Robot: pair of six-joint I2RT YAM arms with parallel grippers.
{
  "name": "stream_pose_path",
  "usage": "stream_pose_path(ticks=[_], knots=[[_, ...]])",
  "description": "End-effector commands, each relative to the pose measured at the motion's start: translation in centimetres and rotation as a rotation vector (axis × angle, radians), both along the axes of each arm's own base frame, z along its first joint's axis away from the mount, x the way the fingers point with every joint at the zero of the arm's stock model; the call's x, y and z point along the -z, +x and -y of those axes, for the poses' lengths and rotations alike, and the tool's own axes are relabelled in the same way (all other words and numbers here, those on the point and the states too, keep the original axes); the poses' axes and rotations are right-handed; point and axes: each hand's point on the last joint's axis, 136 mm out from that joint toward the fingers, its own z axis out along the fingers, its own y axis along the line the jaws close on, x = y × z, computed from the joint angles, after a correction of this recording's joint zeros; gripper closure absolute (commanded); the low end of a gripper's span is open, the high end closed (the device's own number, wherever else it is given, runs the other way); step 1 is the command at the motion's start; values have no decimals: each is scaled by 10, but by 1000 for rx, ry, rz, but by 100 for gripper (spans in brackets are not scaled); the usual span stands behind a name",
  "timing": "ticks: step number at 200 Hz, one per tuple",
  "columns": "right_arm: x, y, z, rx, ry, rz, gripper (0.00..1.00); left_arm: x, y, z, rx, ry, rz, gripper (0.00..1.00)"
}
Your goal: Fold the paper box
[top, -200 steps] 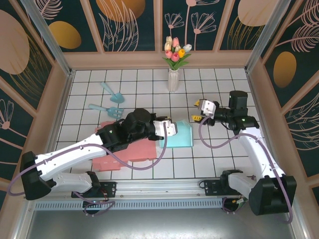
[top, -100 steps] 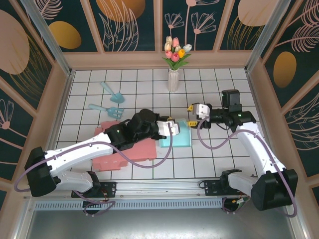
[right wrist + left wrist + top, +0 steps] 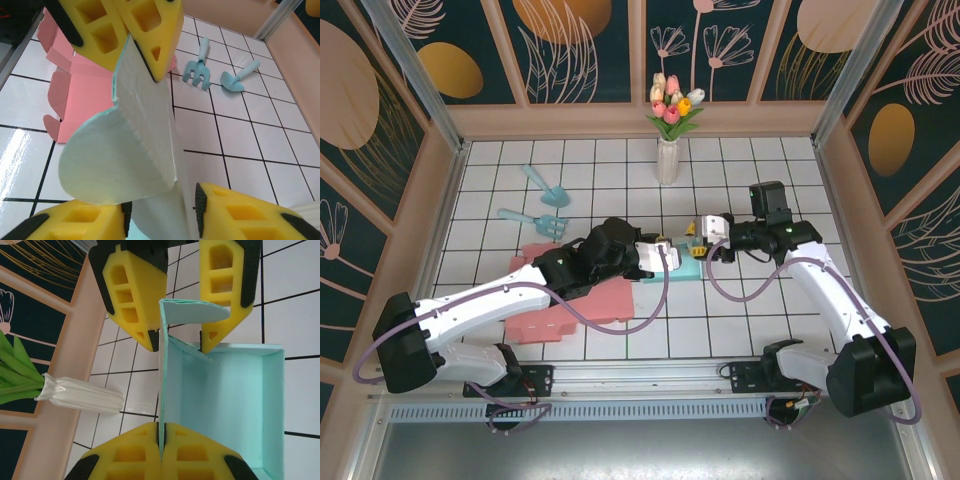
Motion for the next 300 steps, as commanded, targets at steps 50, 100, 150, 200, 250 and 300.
stream_pose_path(ticks=[50,100,150,200,250,300], knots=[[6,-5,-7,-38,12,31,66,-28,-15,12,86,-98,-22,100],[13,-6,-9,-43,28,20,72,-52,-29,7,133,-183,-9,100],[9,-5,-8,-34,30,52,98,-46,-20,8,90,-166,-6,100],[14,12,5,51,38,95,100,-75,-6,-1,-47,-354,-9,54],[24,25,6,76,73,118,100,-130,49,-93,-680,-886,-87,27],[32,27,0,37,98,94,100,-56,127,-185,-1143,-1040,-424,9]])
